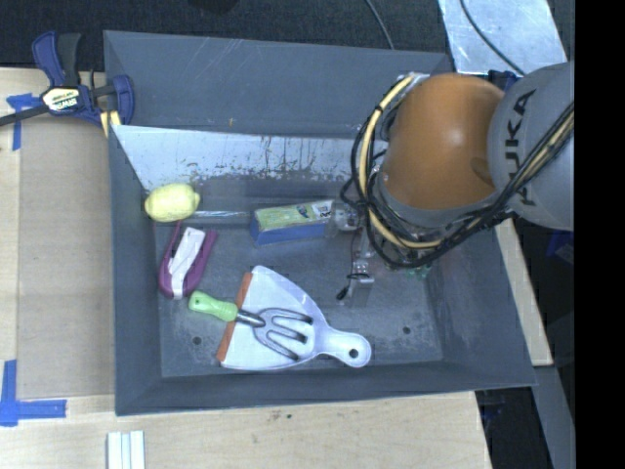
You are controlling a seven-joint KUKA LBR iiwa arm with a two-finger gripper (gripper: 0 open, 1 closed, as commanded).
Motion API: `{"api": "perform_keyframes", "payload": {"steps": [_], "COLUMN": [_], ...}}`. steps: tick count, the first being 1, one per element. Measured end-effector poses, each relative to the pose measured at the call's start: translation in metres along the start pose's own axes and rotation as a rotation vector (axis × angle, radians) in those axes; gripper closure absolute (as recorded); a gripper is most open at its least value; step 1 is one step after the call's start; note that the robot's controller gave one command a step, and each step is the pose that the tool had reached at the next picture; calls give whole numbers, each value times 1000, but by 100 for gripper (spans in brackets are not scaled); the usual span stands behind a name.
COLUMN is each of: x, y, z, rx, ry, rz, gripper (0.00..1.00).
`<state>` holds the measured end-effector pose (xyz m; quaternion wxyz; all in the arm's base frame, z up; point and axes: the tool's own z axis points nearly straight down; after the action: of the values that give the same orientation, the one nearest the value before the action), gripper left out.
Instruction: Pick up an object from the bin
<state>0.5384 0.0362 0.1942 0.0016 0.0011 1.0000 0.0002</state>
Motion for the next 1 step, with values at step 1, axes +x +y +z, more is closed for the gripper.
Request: {"api": "perform_keyframes", "payload": {"steps": [1], "x": [0], "y": [0], "z": [0], "rx": [0], "ry": [0], "rz": [0], "gripper": [0]}}
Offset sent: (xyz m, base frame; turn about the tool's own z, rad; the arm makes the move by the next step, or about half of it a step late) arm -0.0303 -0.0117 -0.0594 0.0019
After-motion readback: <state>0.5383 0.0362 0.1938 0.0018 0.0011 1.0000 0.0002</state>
